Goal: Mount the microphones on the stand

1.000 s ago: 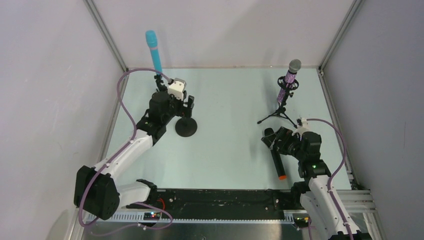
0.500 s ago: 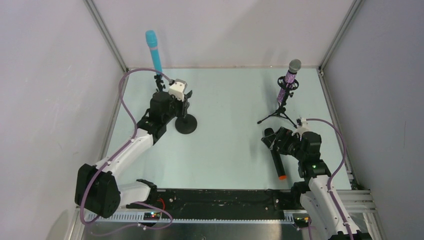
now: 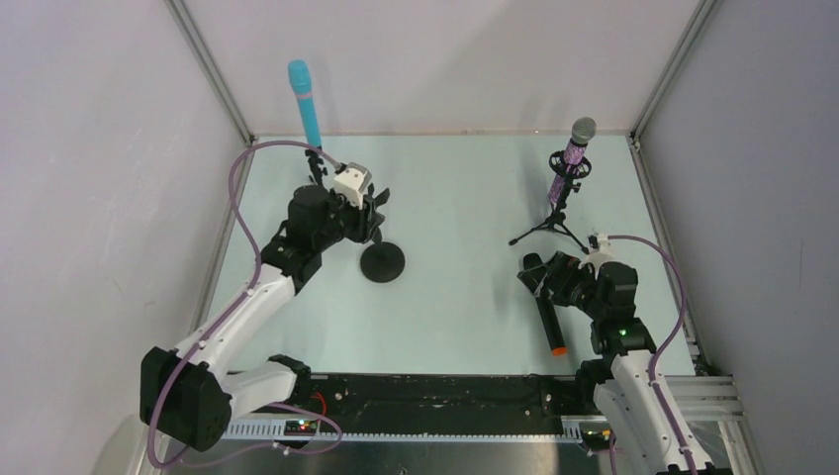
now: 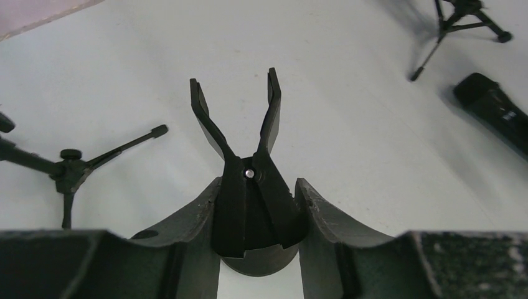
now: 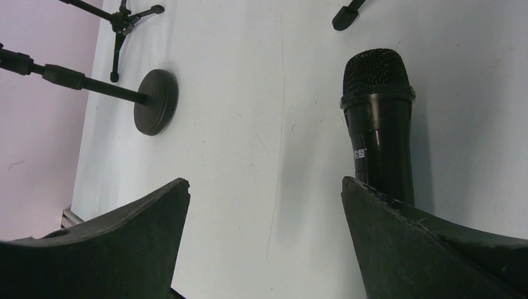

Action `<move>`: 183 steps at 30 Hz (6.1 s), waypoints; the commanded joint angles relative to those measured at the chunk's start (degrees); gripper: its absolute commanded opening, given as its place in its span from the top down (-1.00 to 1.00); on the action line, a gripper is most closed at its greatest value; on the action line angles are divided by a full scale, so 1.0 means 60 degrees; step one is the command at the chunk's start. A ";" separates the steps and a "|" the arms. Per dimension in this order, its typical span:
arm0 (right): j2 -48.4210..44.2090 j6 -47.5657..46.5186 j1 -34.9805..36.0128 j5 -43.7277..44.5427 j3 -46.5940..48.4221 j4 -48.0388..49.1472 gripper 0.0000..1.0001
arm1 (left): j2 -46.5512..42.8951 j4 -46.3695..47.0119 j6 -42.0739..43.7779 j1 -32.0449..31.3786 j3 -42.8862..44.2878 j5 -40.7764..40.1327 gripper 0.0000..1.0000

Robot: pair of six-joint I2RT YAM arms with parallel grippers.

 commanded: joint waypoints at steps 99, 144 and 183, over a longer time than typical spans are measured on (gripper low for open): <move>0.0307 -0.0457 0.0020 0.0775 0.1041 -0.0914 -0.89 | -0.3217 0.1121 -0.1012 -0.3103 -0.0630 -0.3233 -0.99; 0.7926 -0.1821 0.3551 0.6364 0.4864 -0.4318 -0.85 | -0.5479 -0.0458 -0.4374 -0.3095 -0.4569 -0.3318 -0.99; 0.6538 -0.2452 0.3641 0.4805 0.5780 -0.3946 1.00 | -0.4995 -0.0618 -0.4614 -0.3099 -0.3851 -0.4871 -1.00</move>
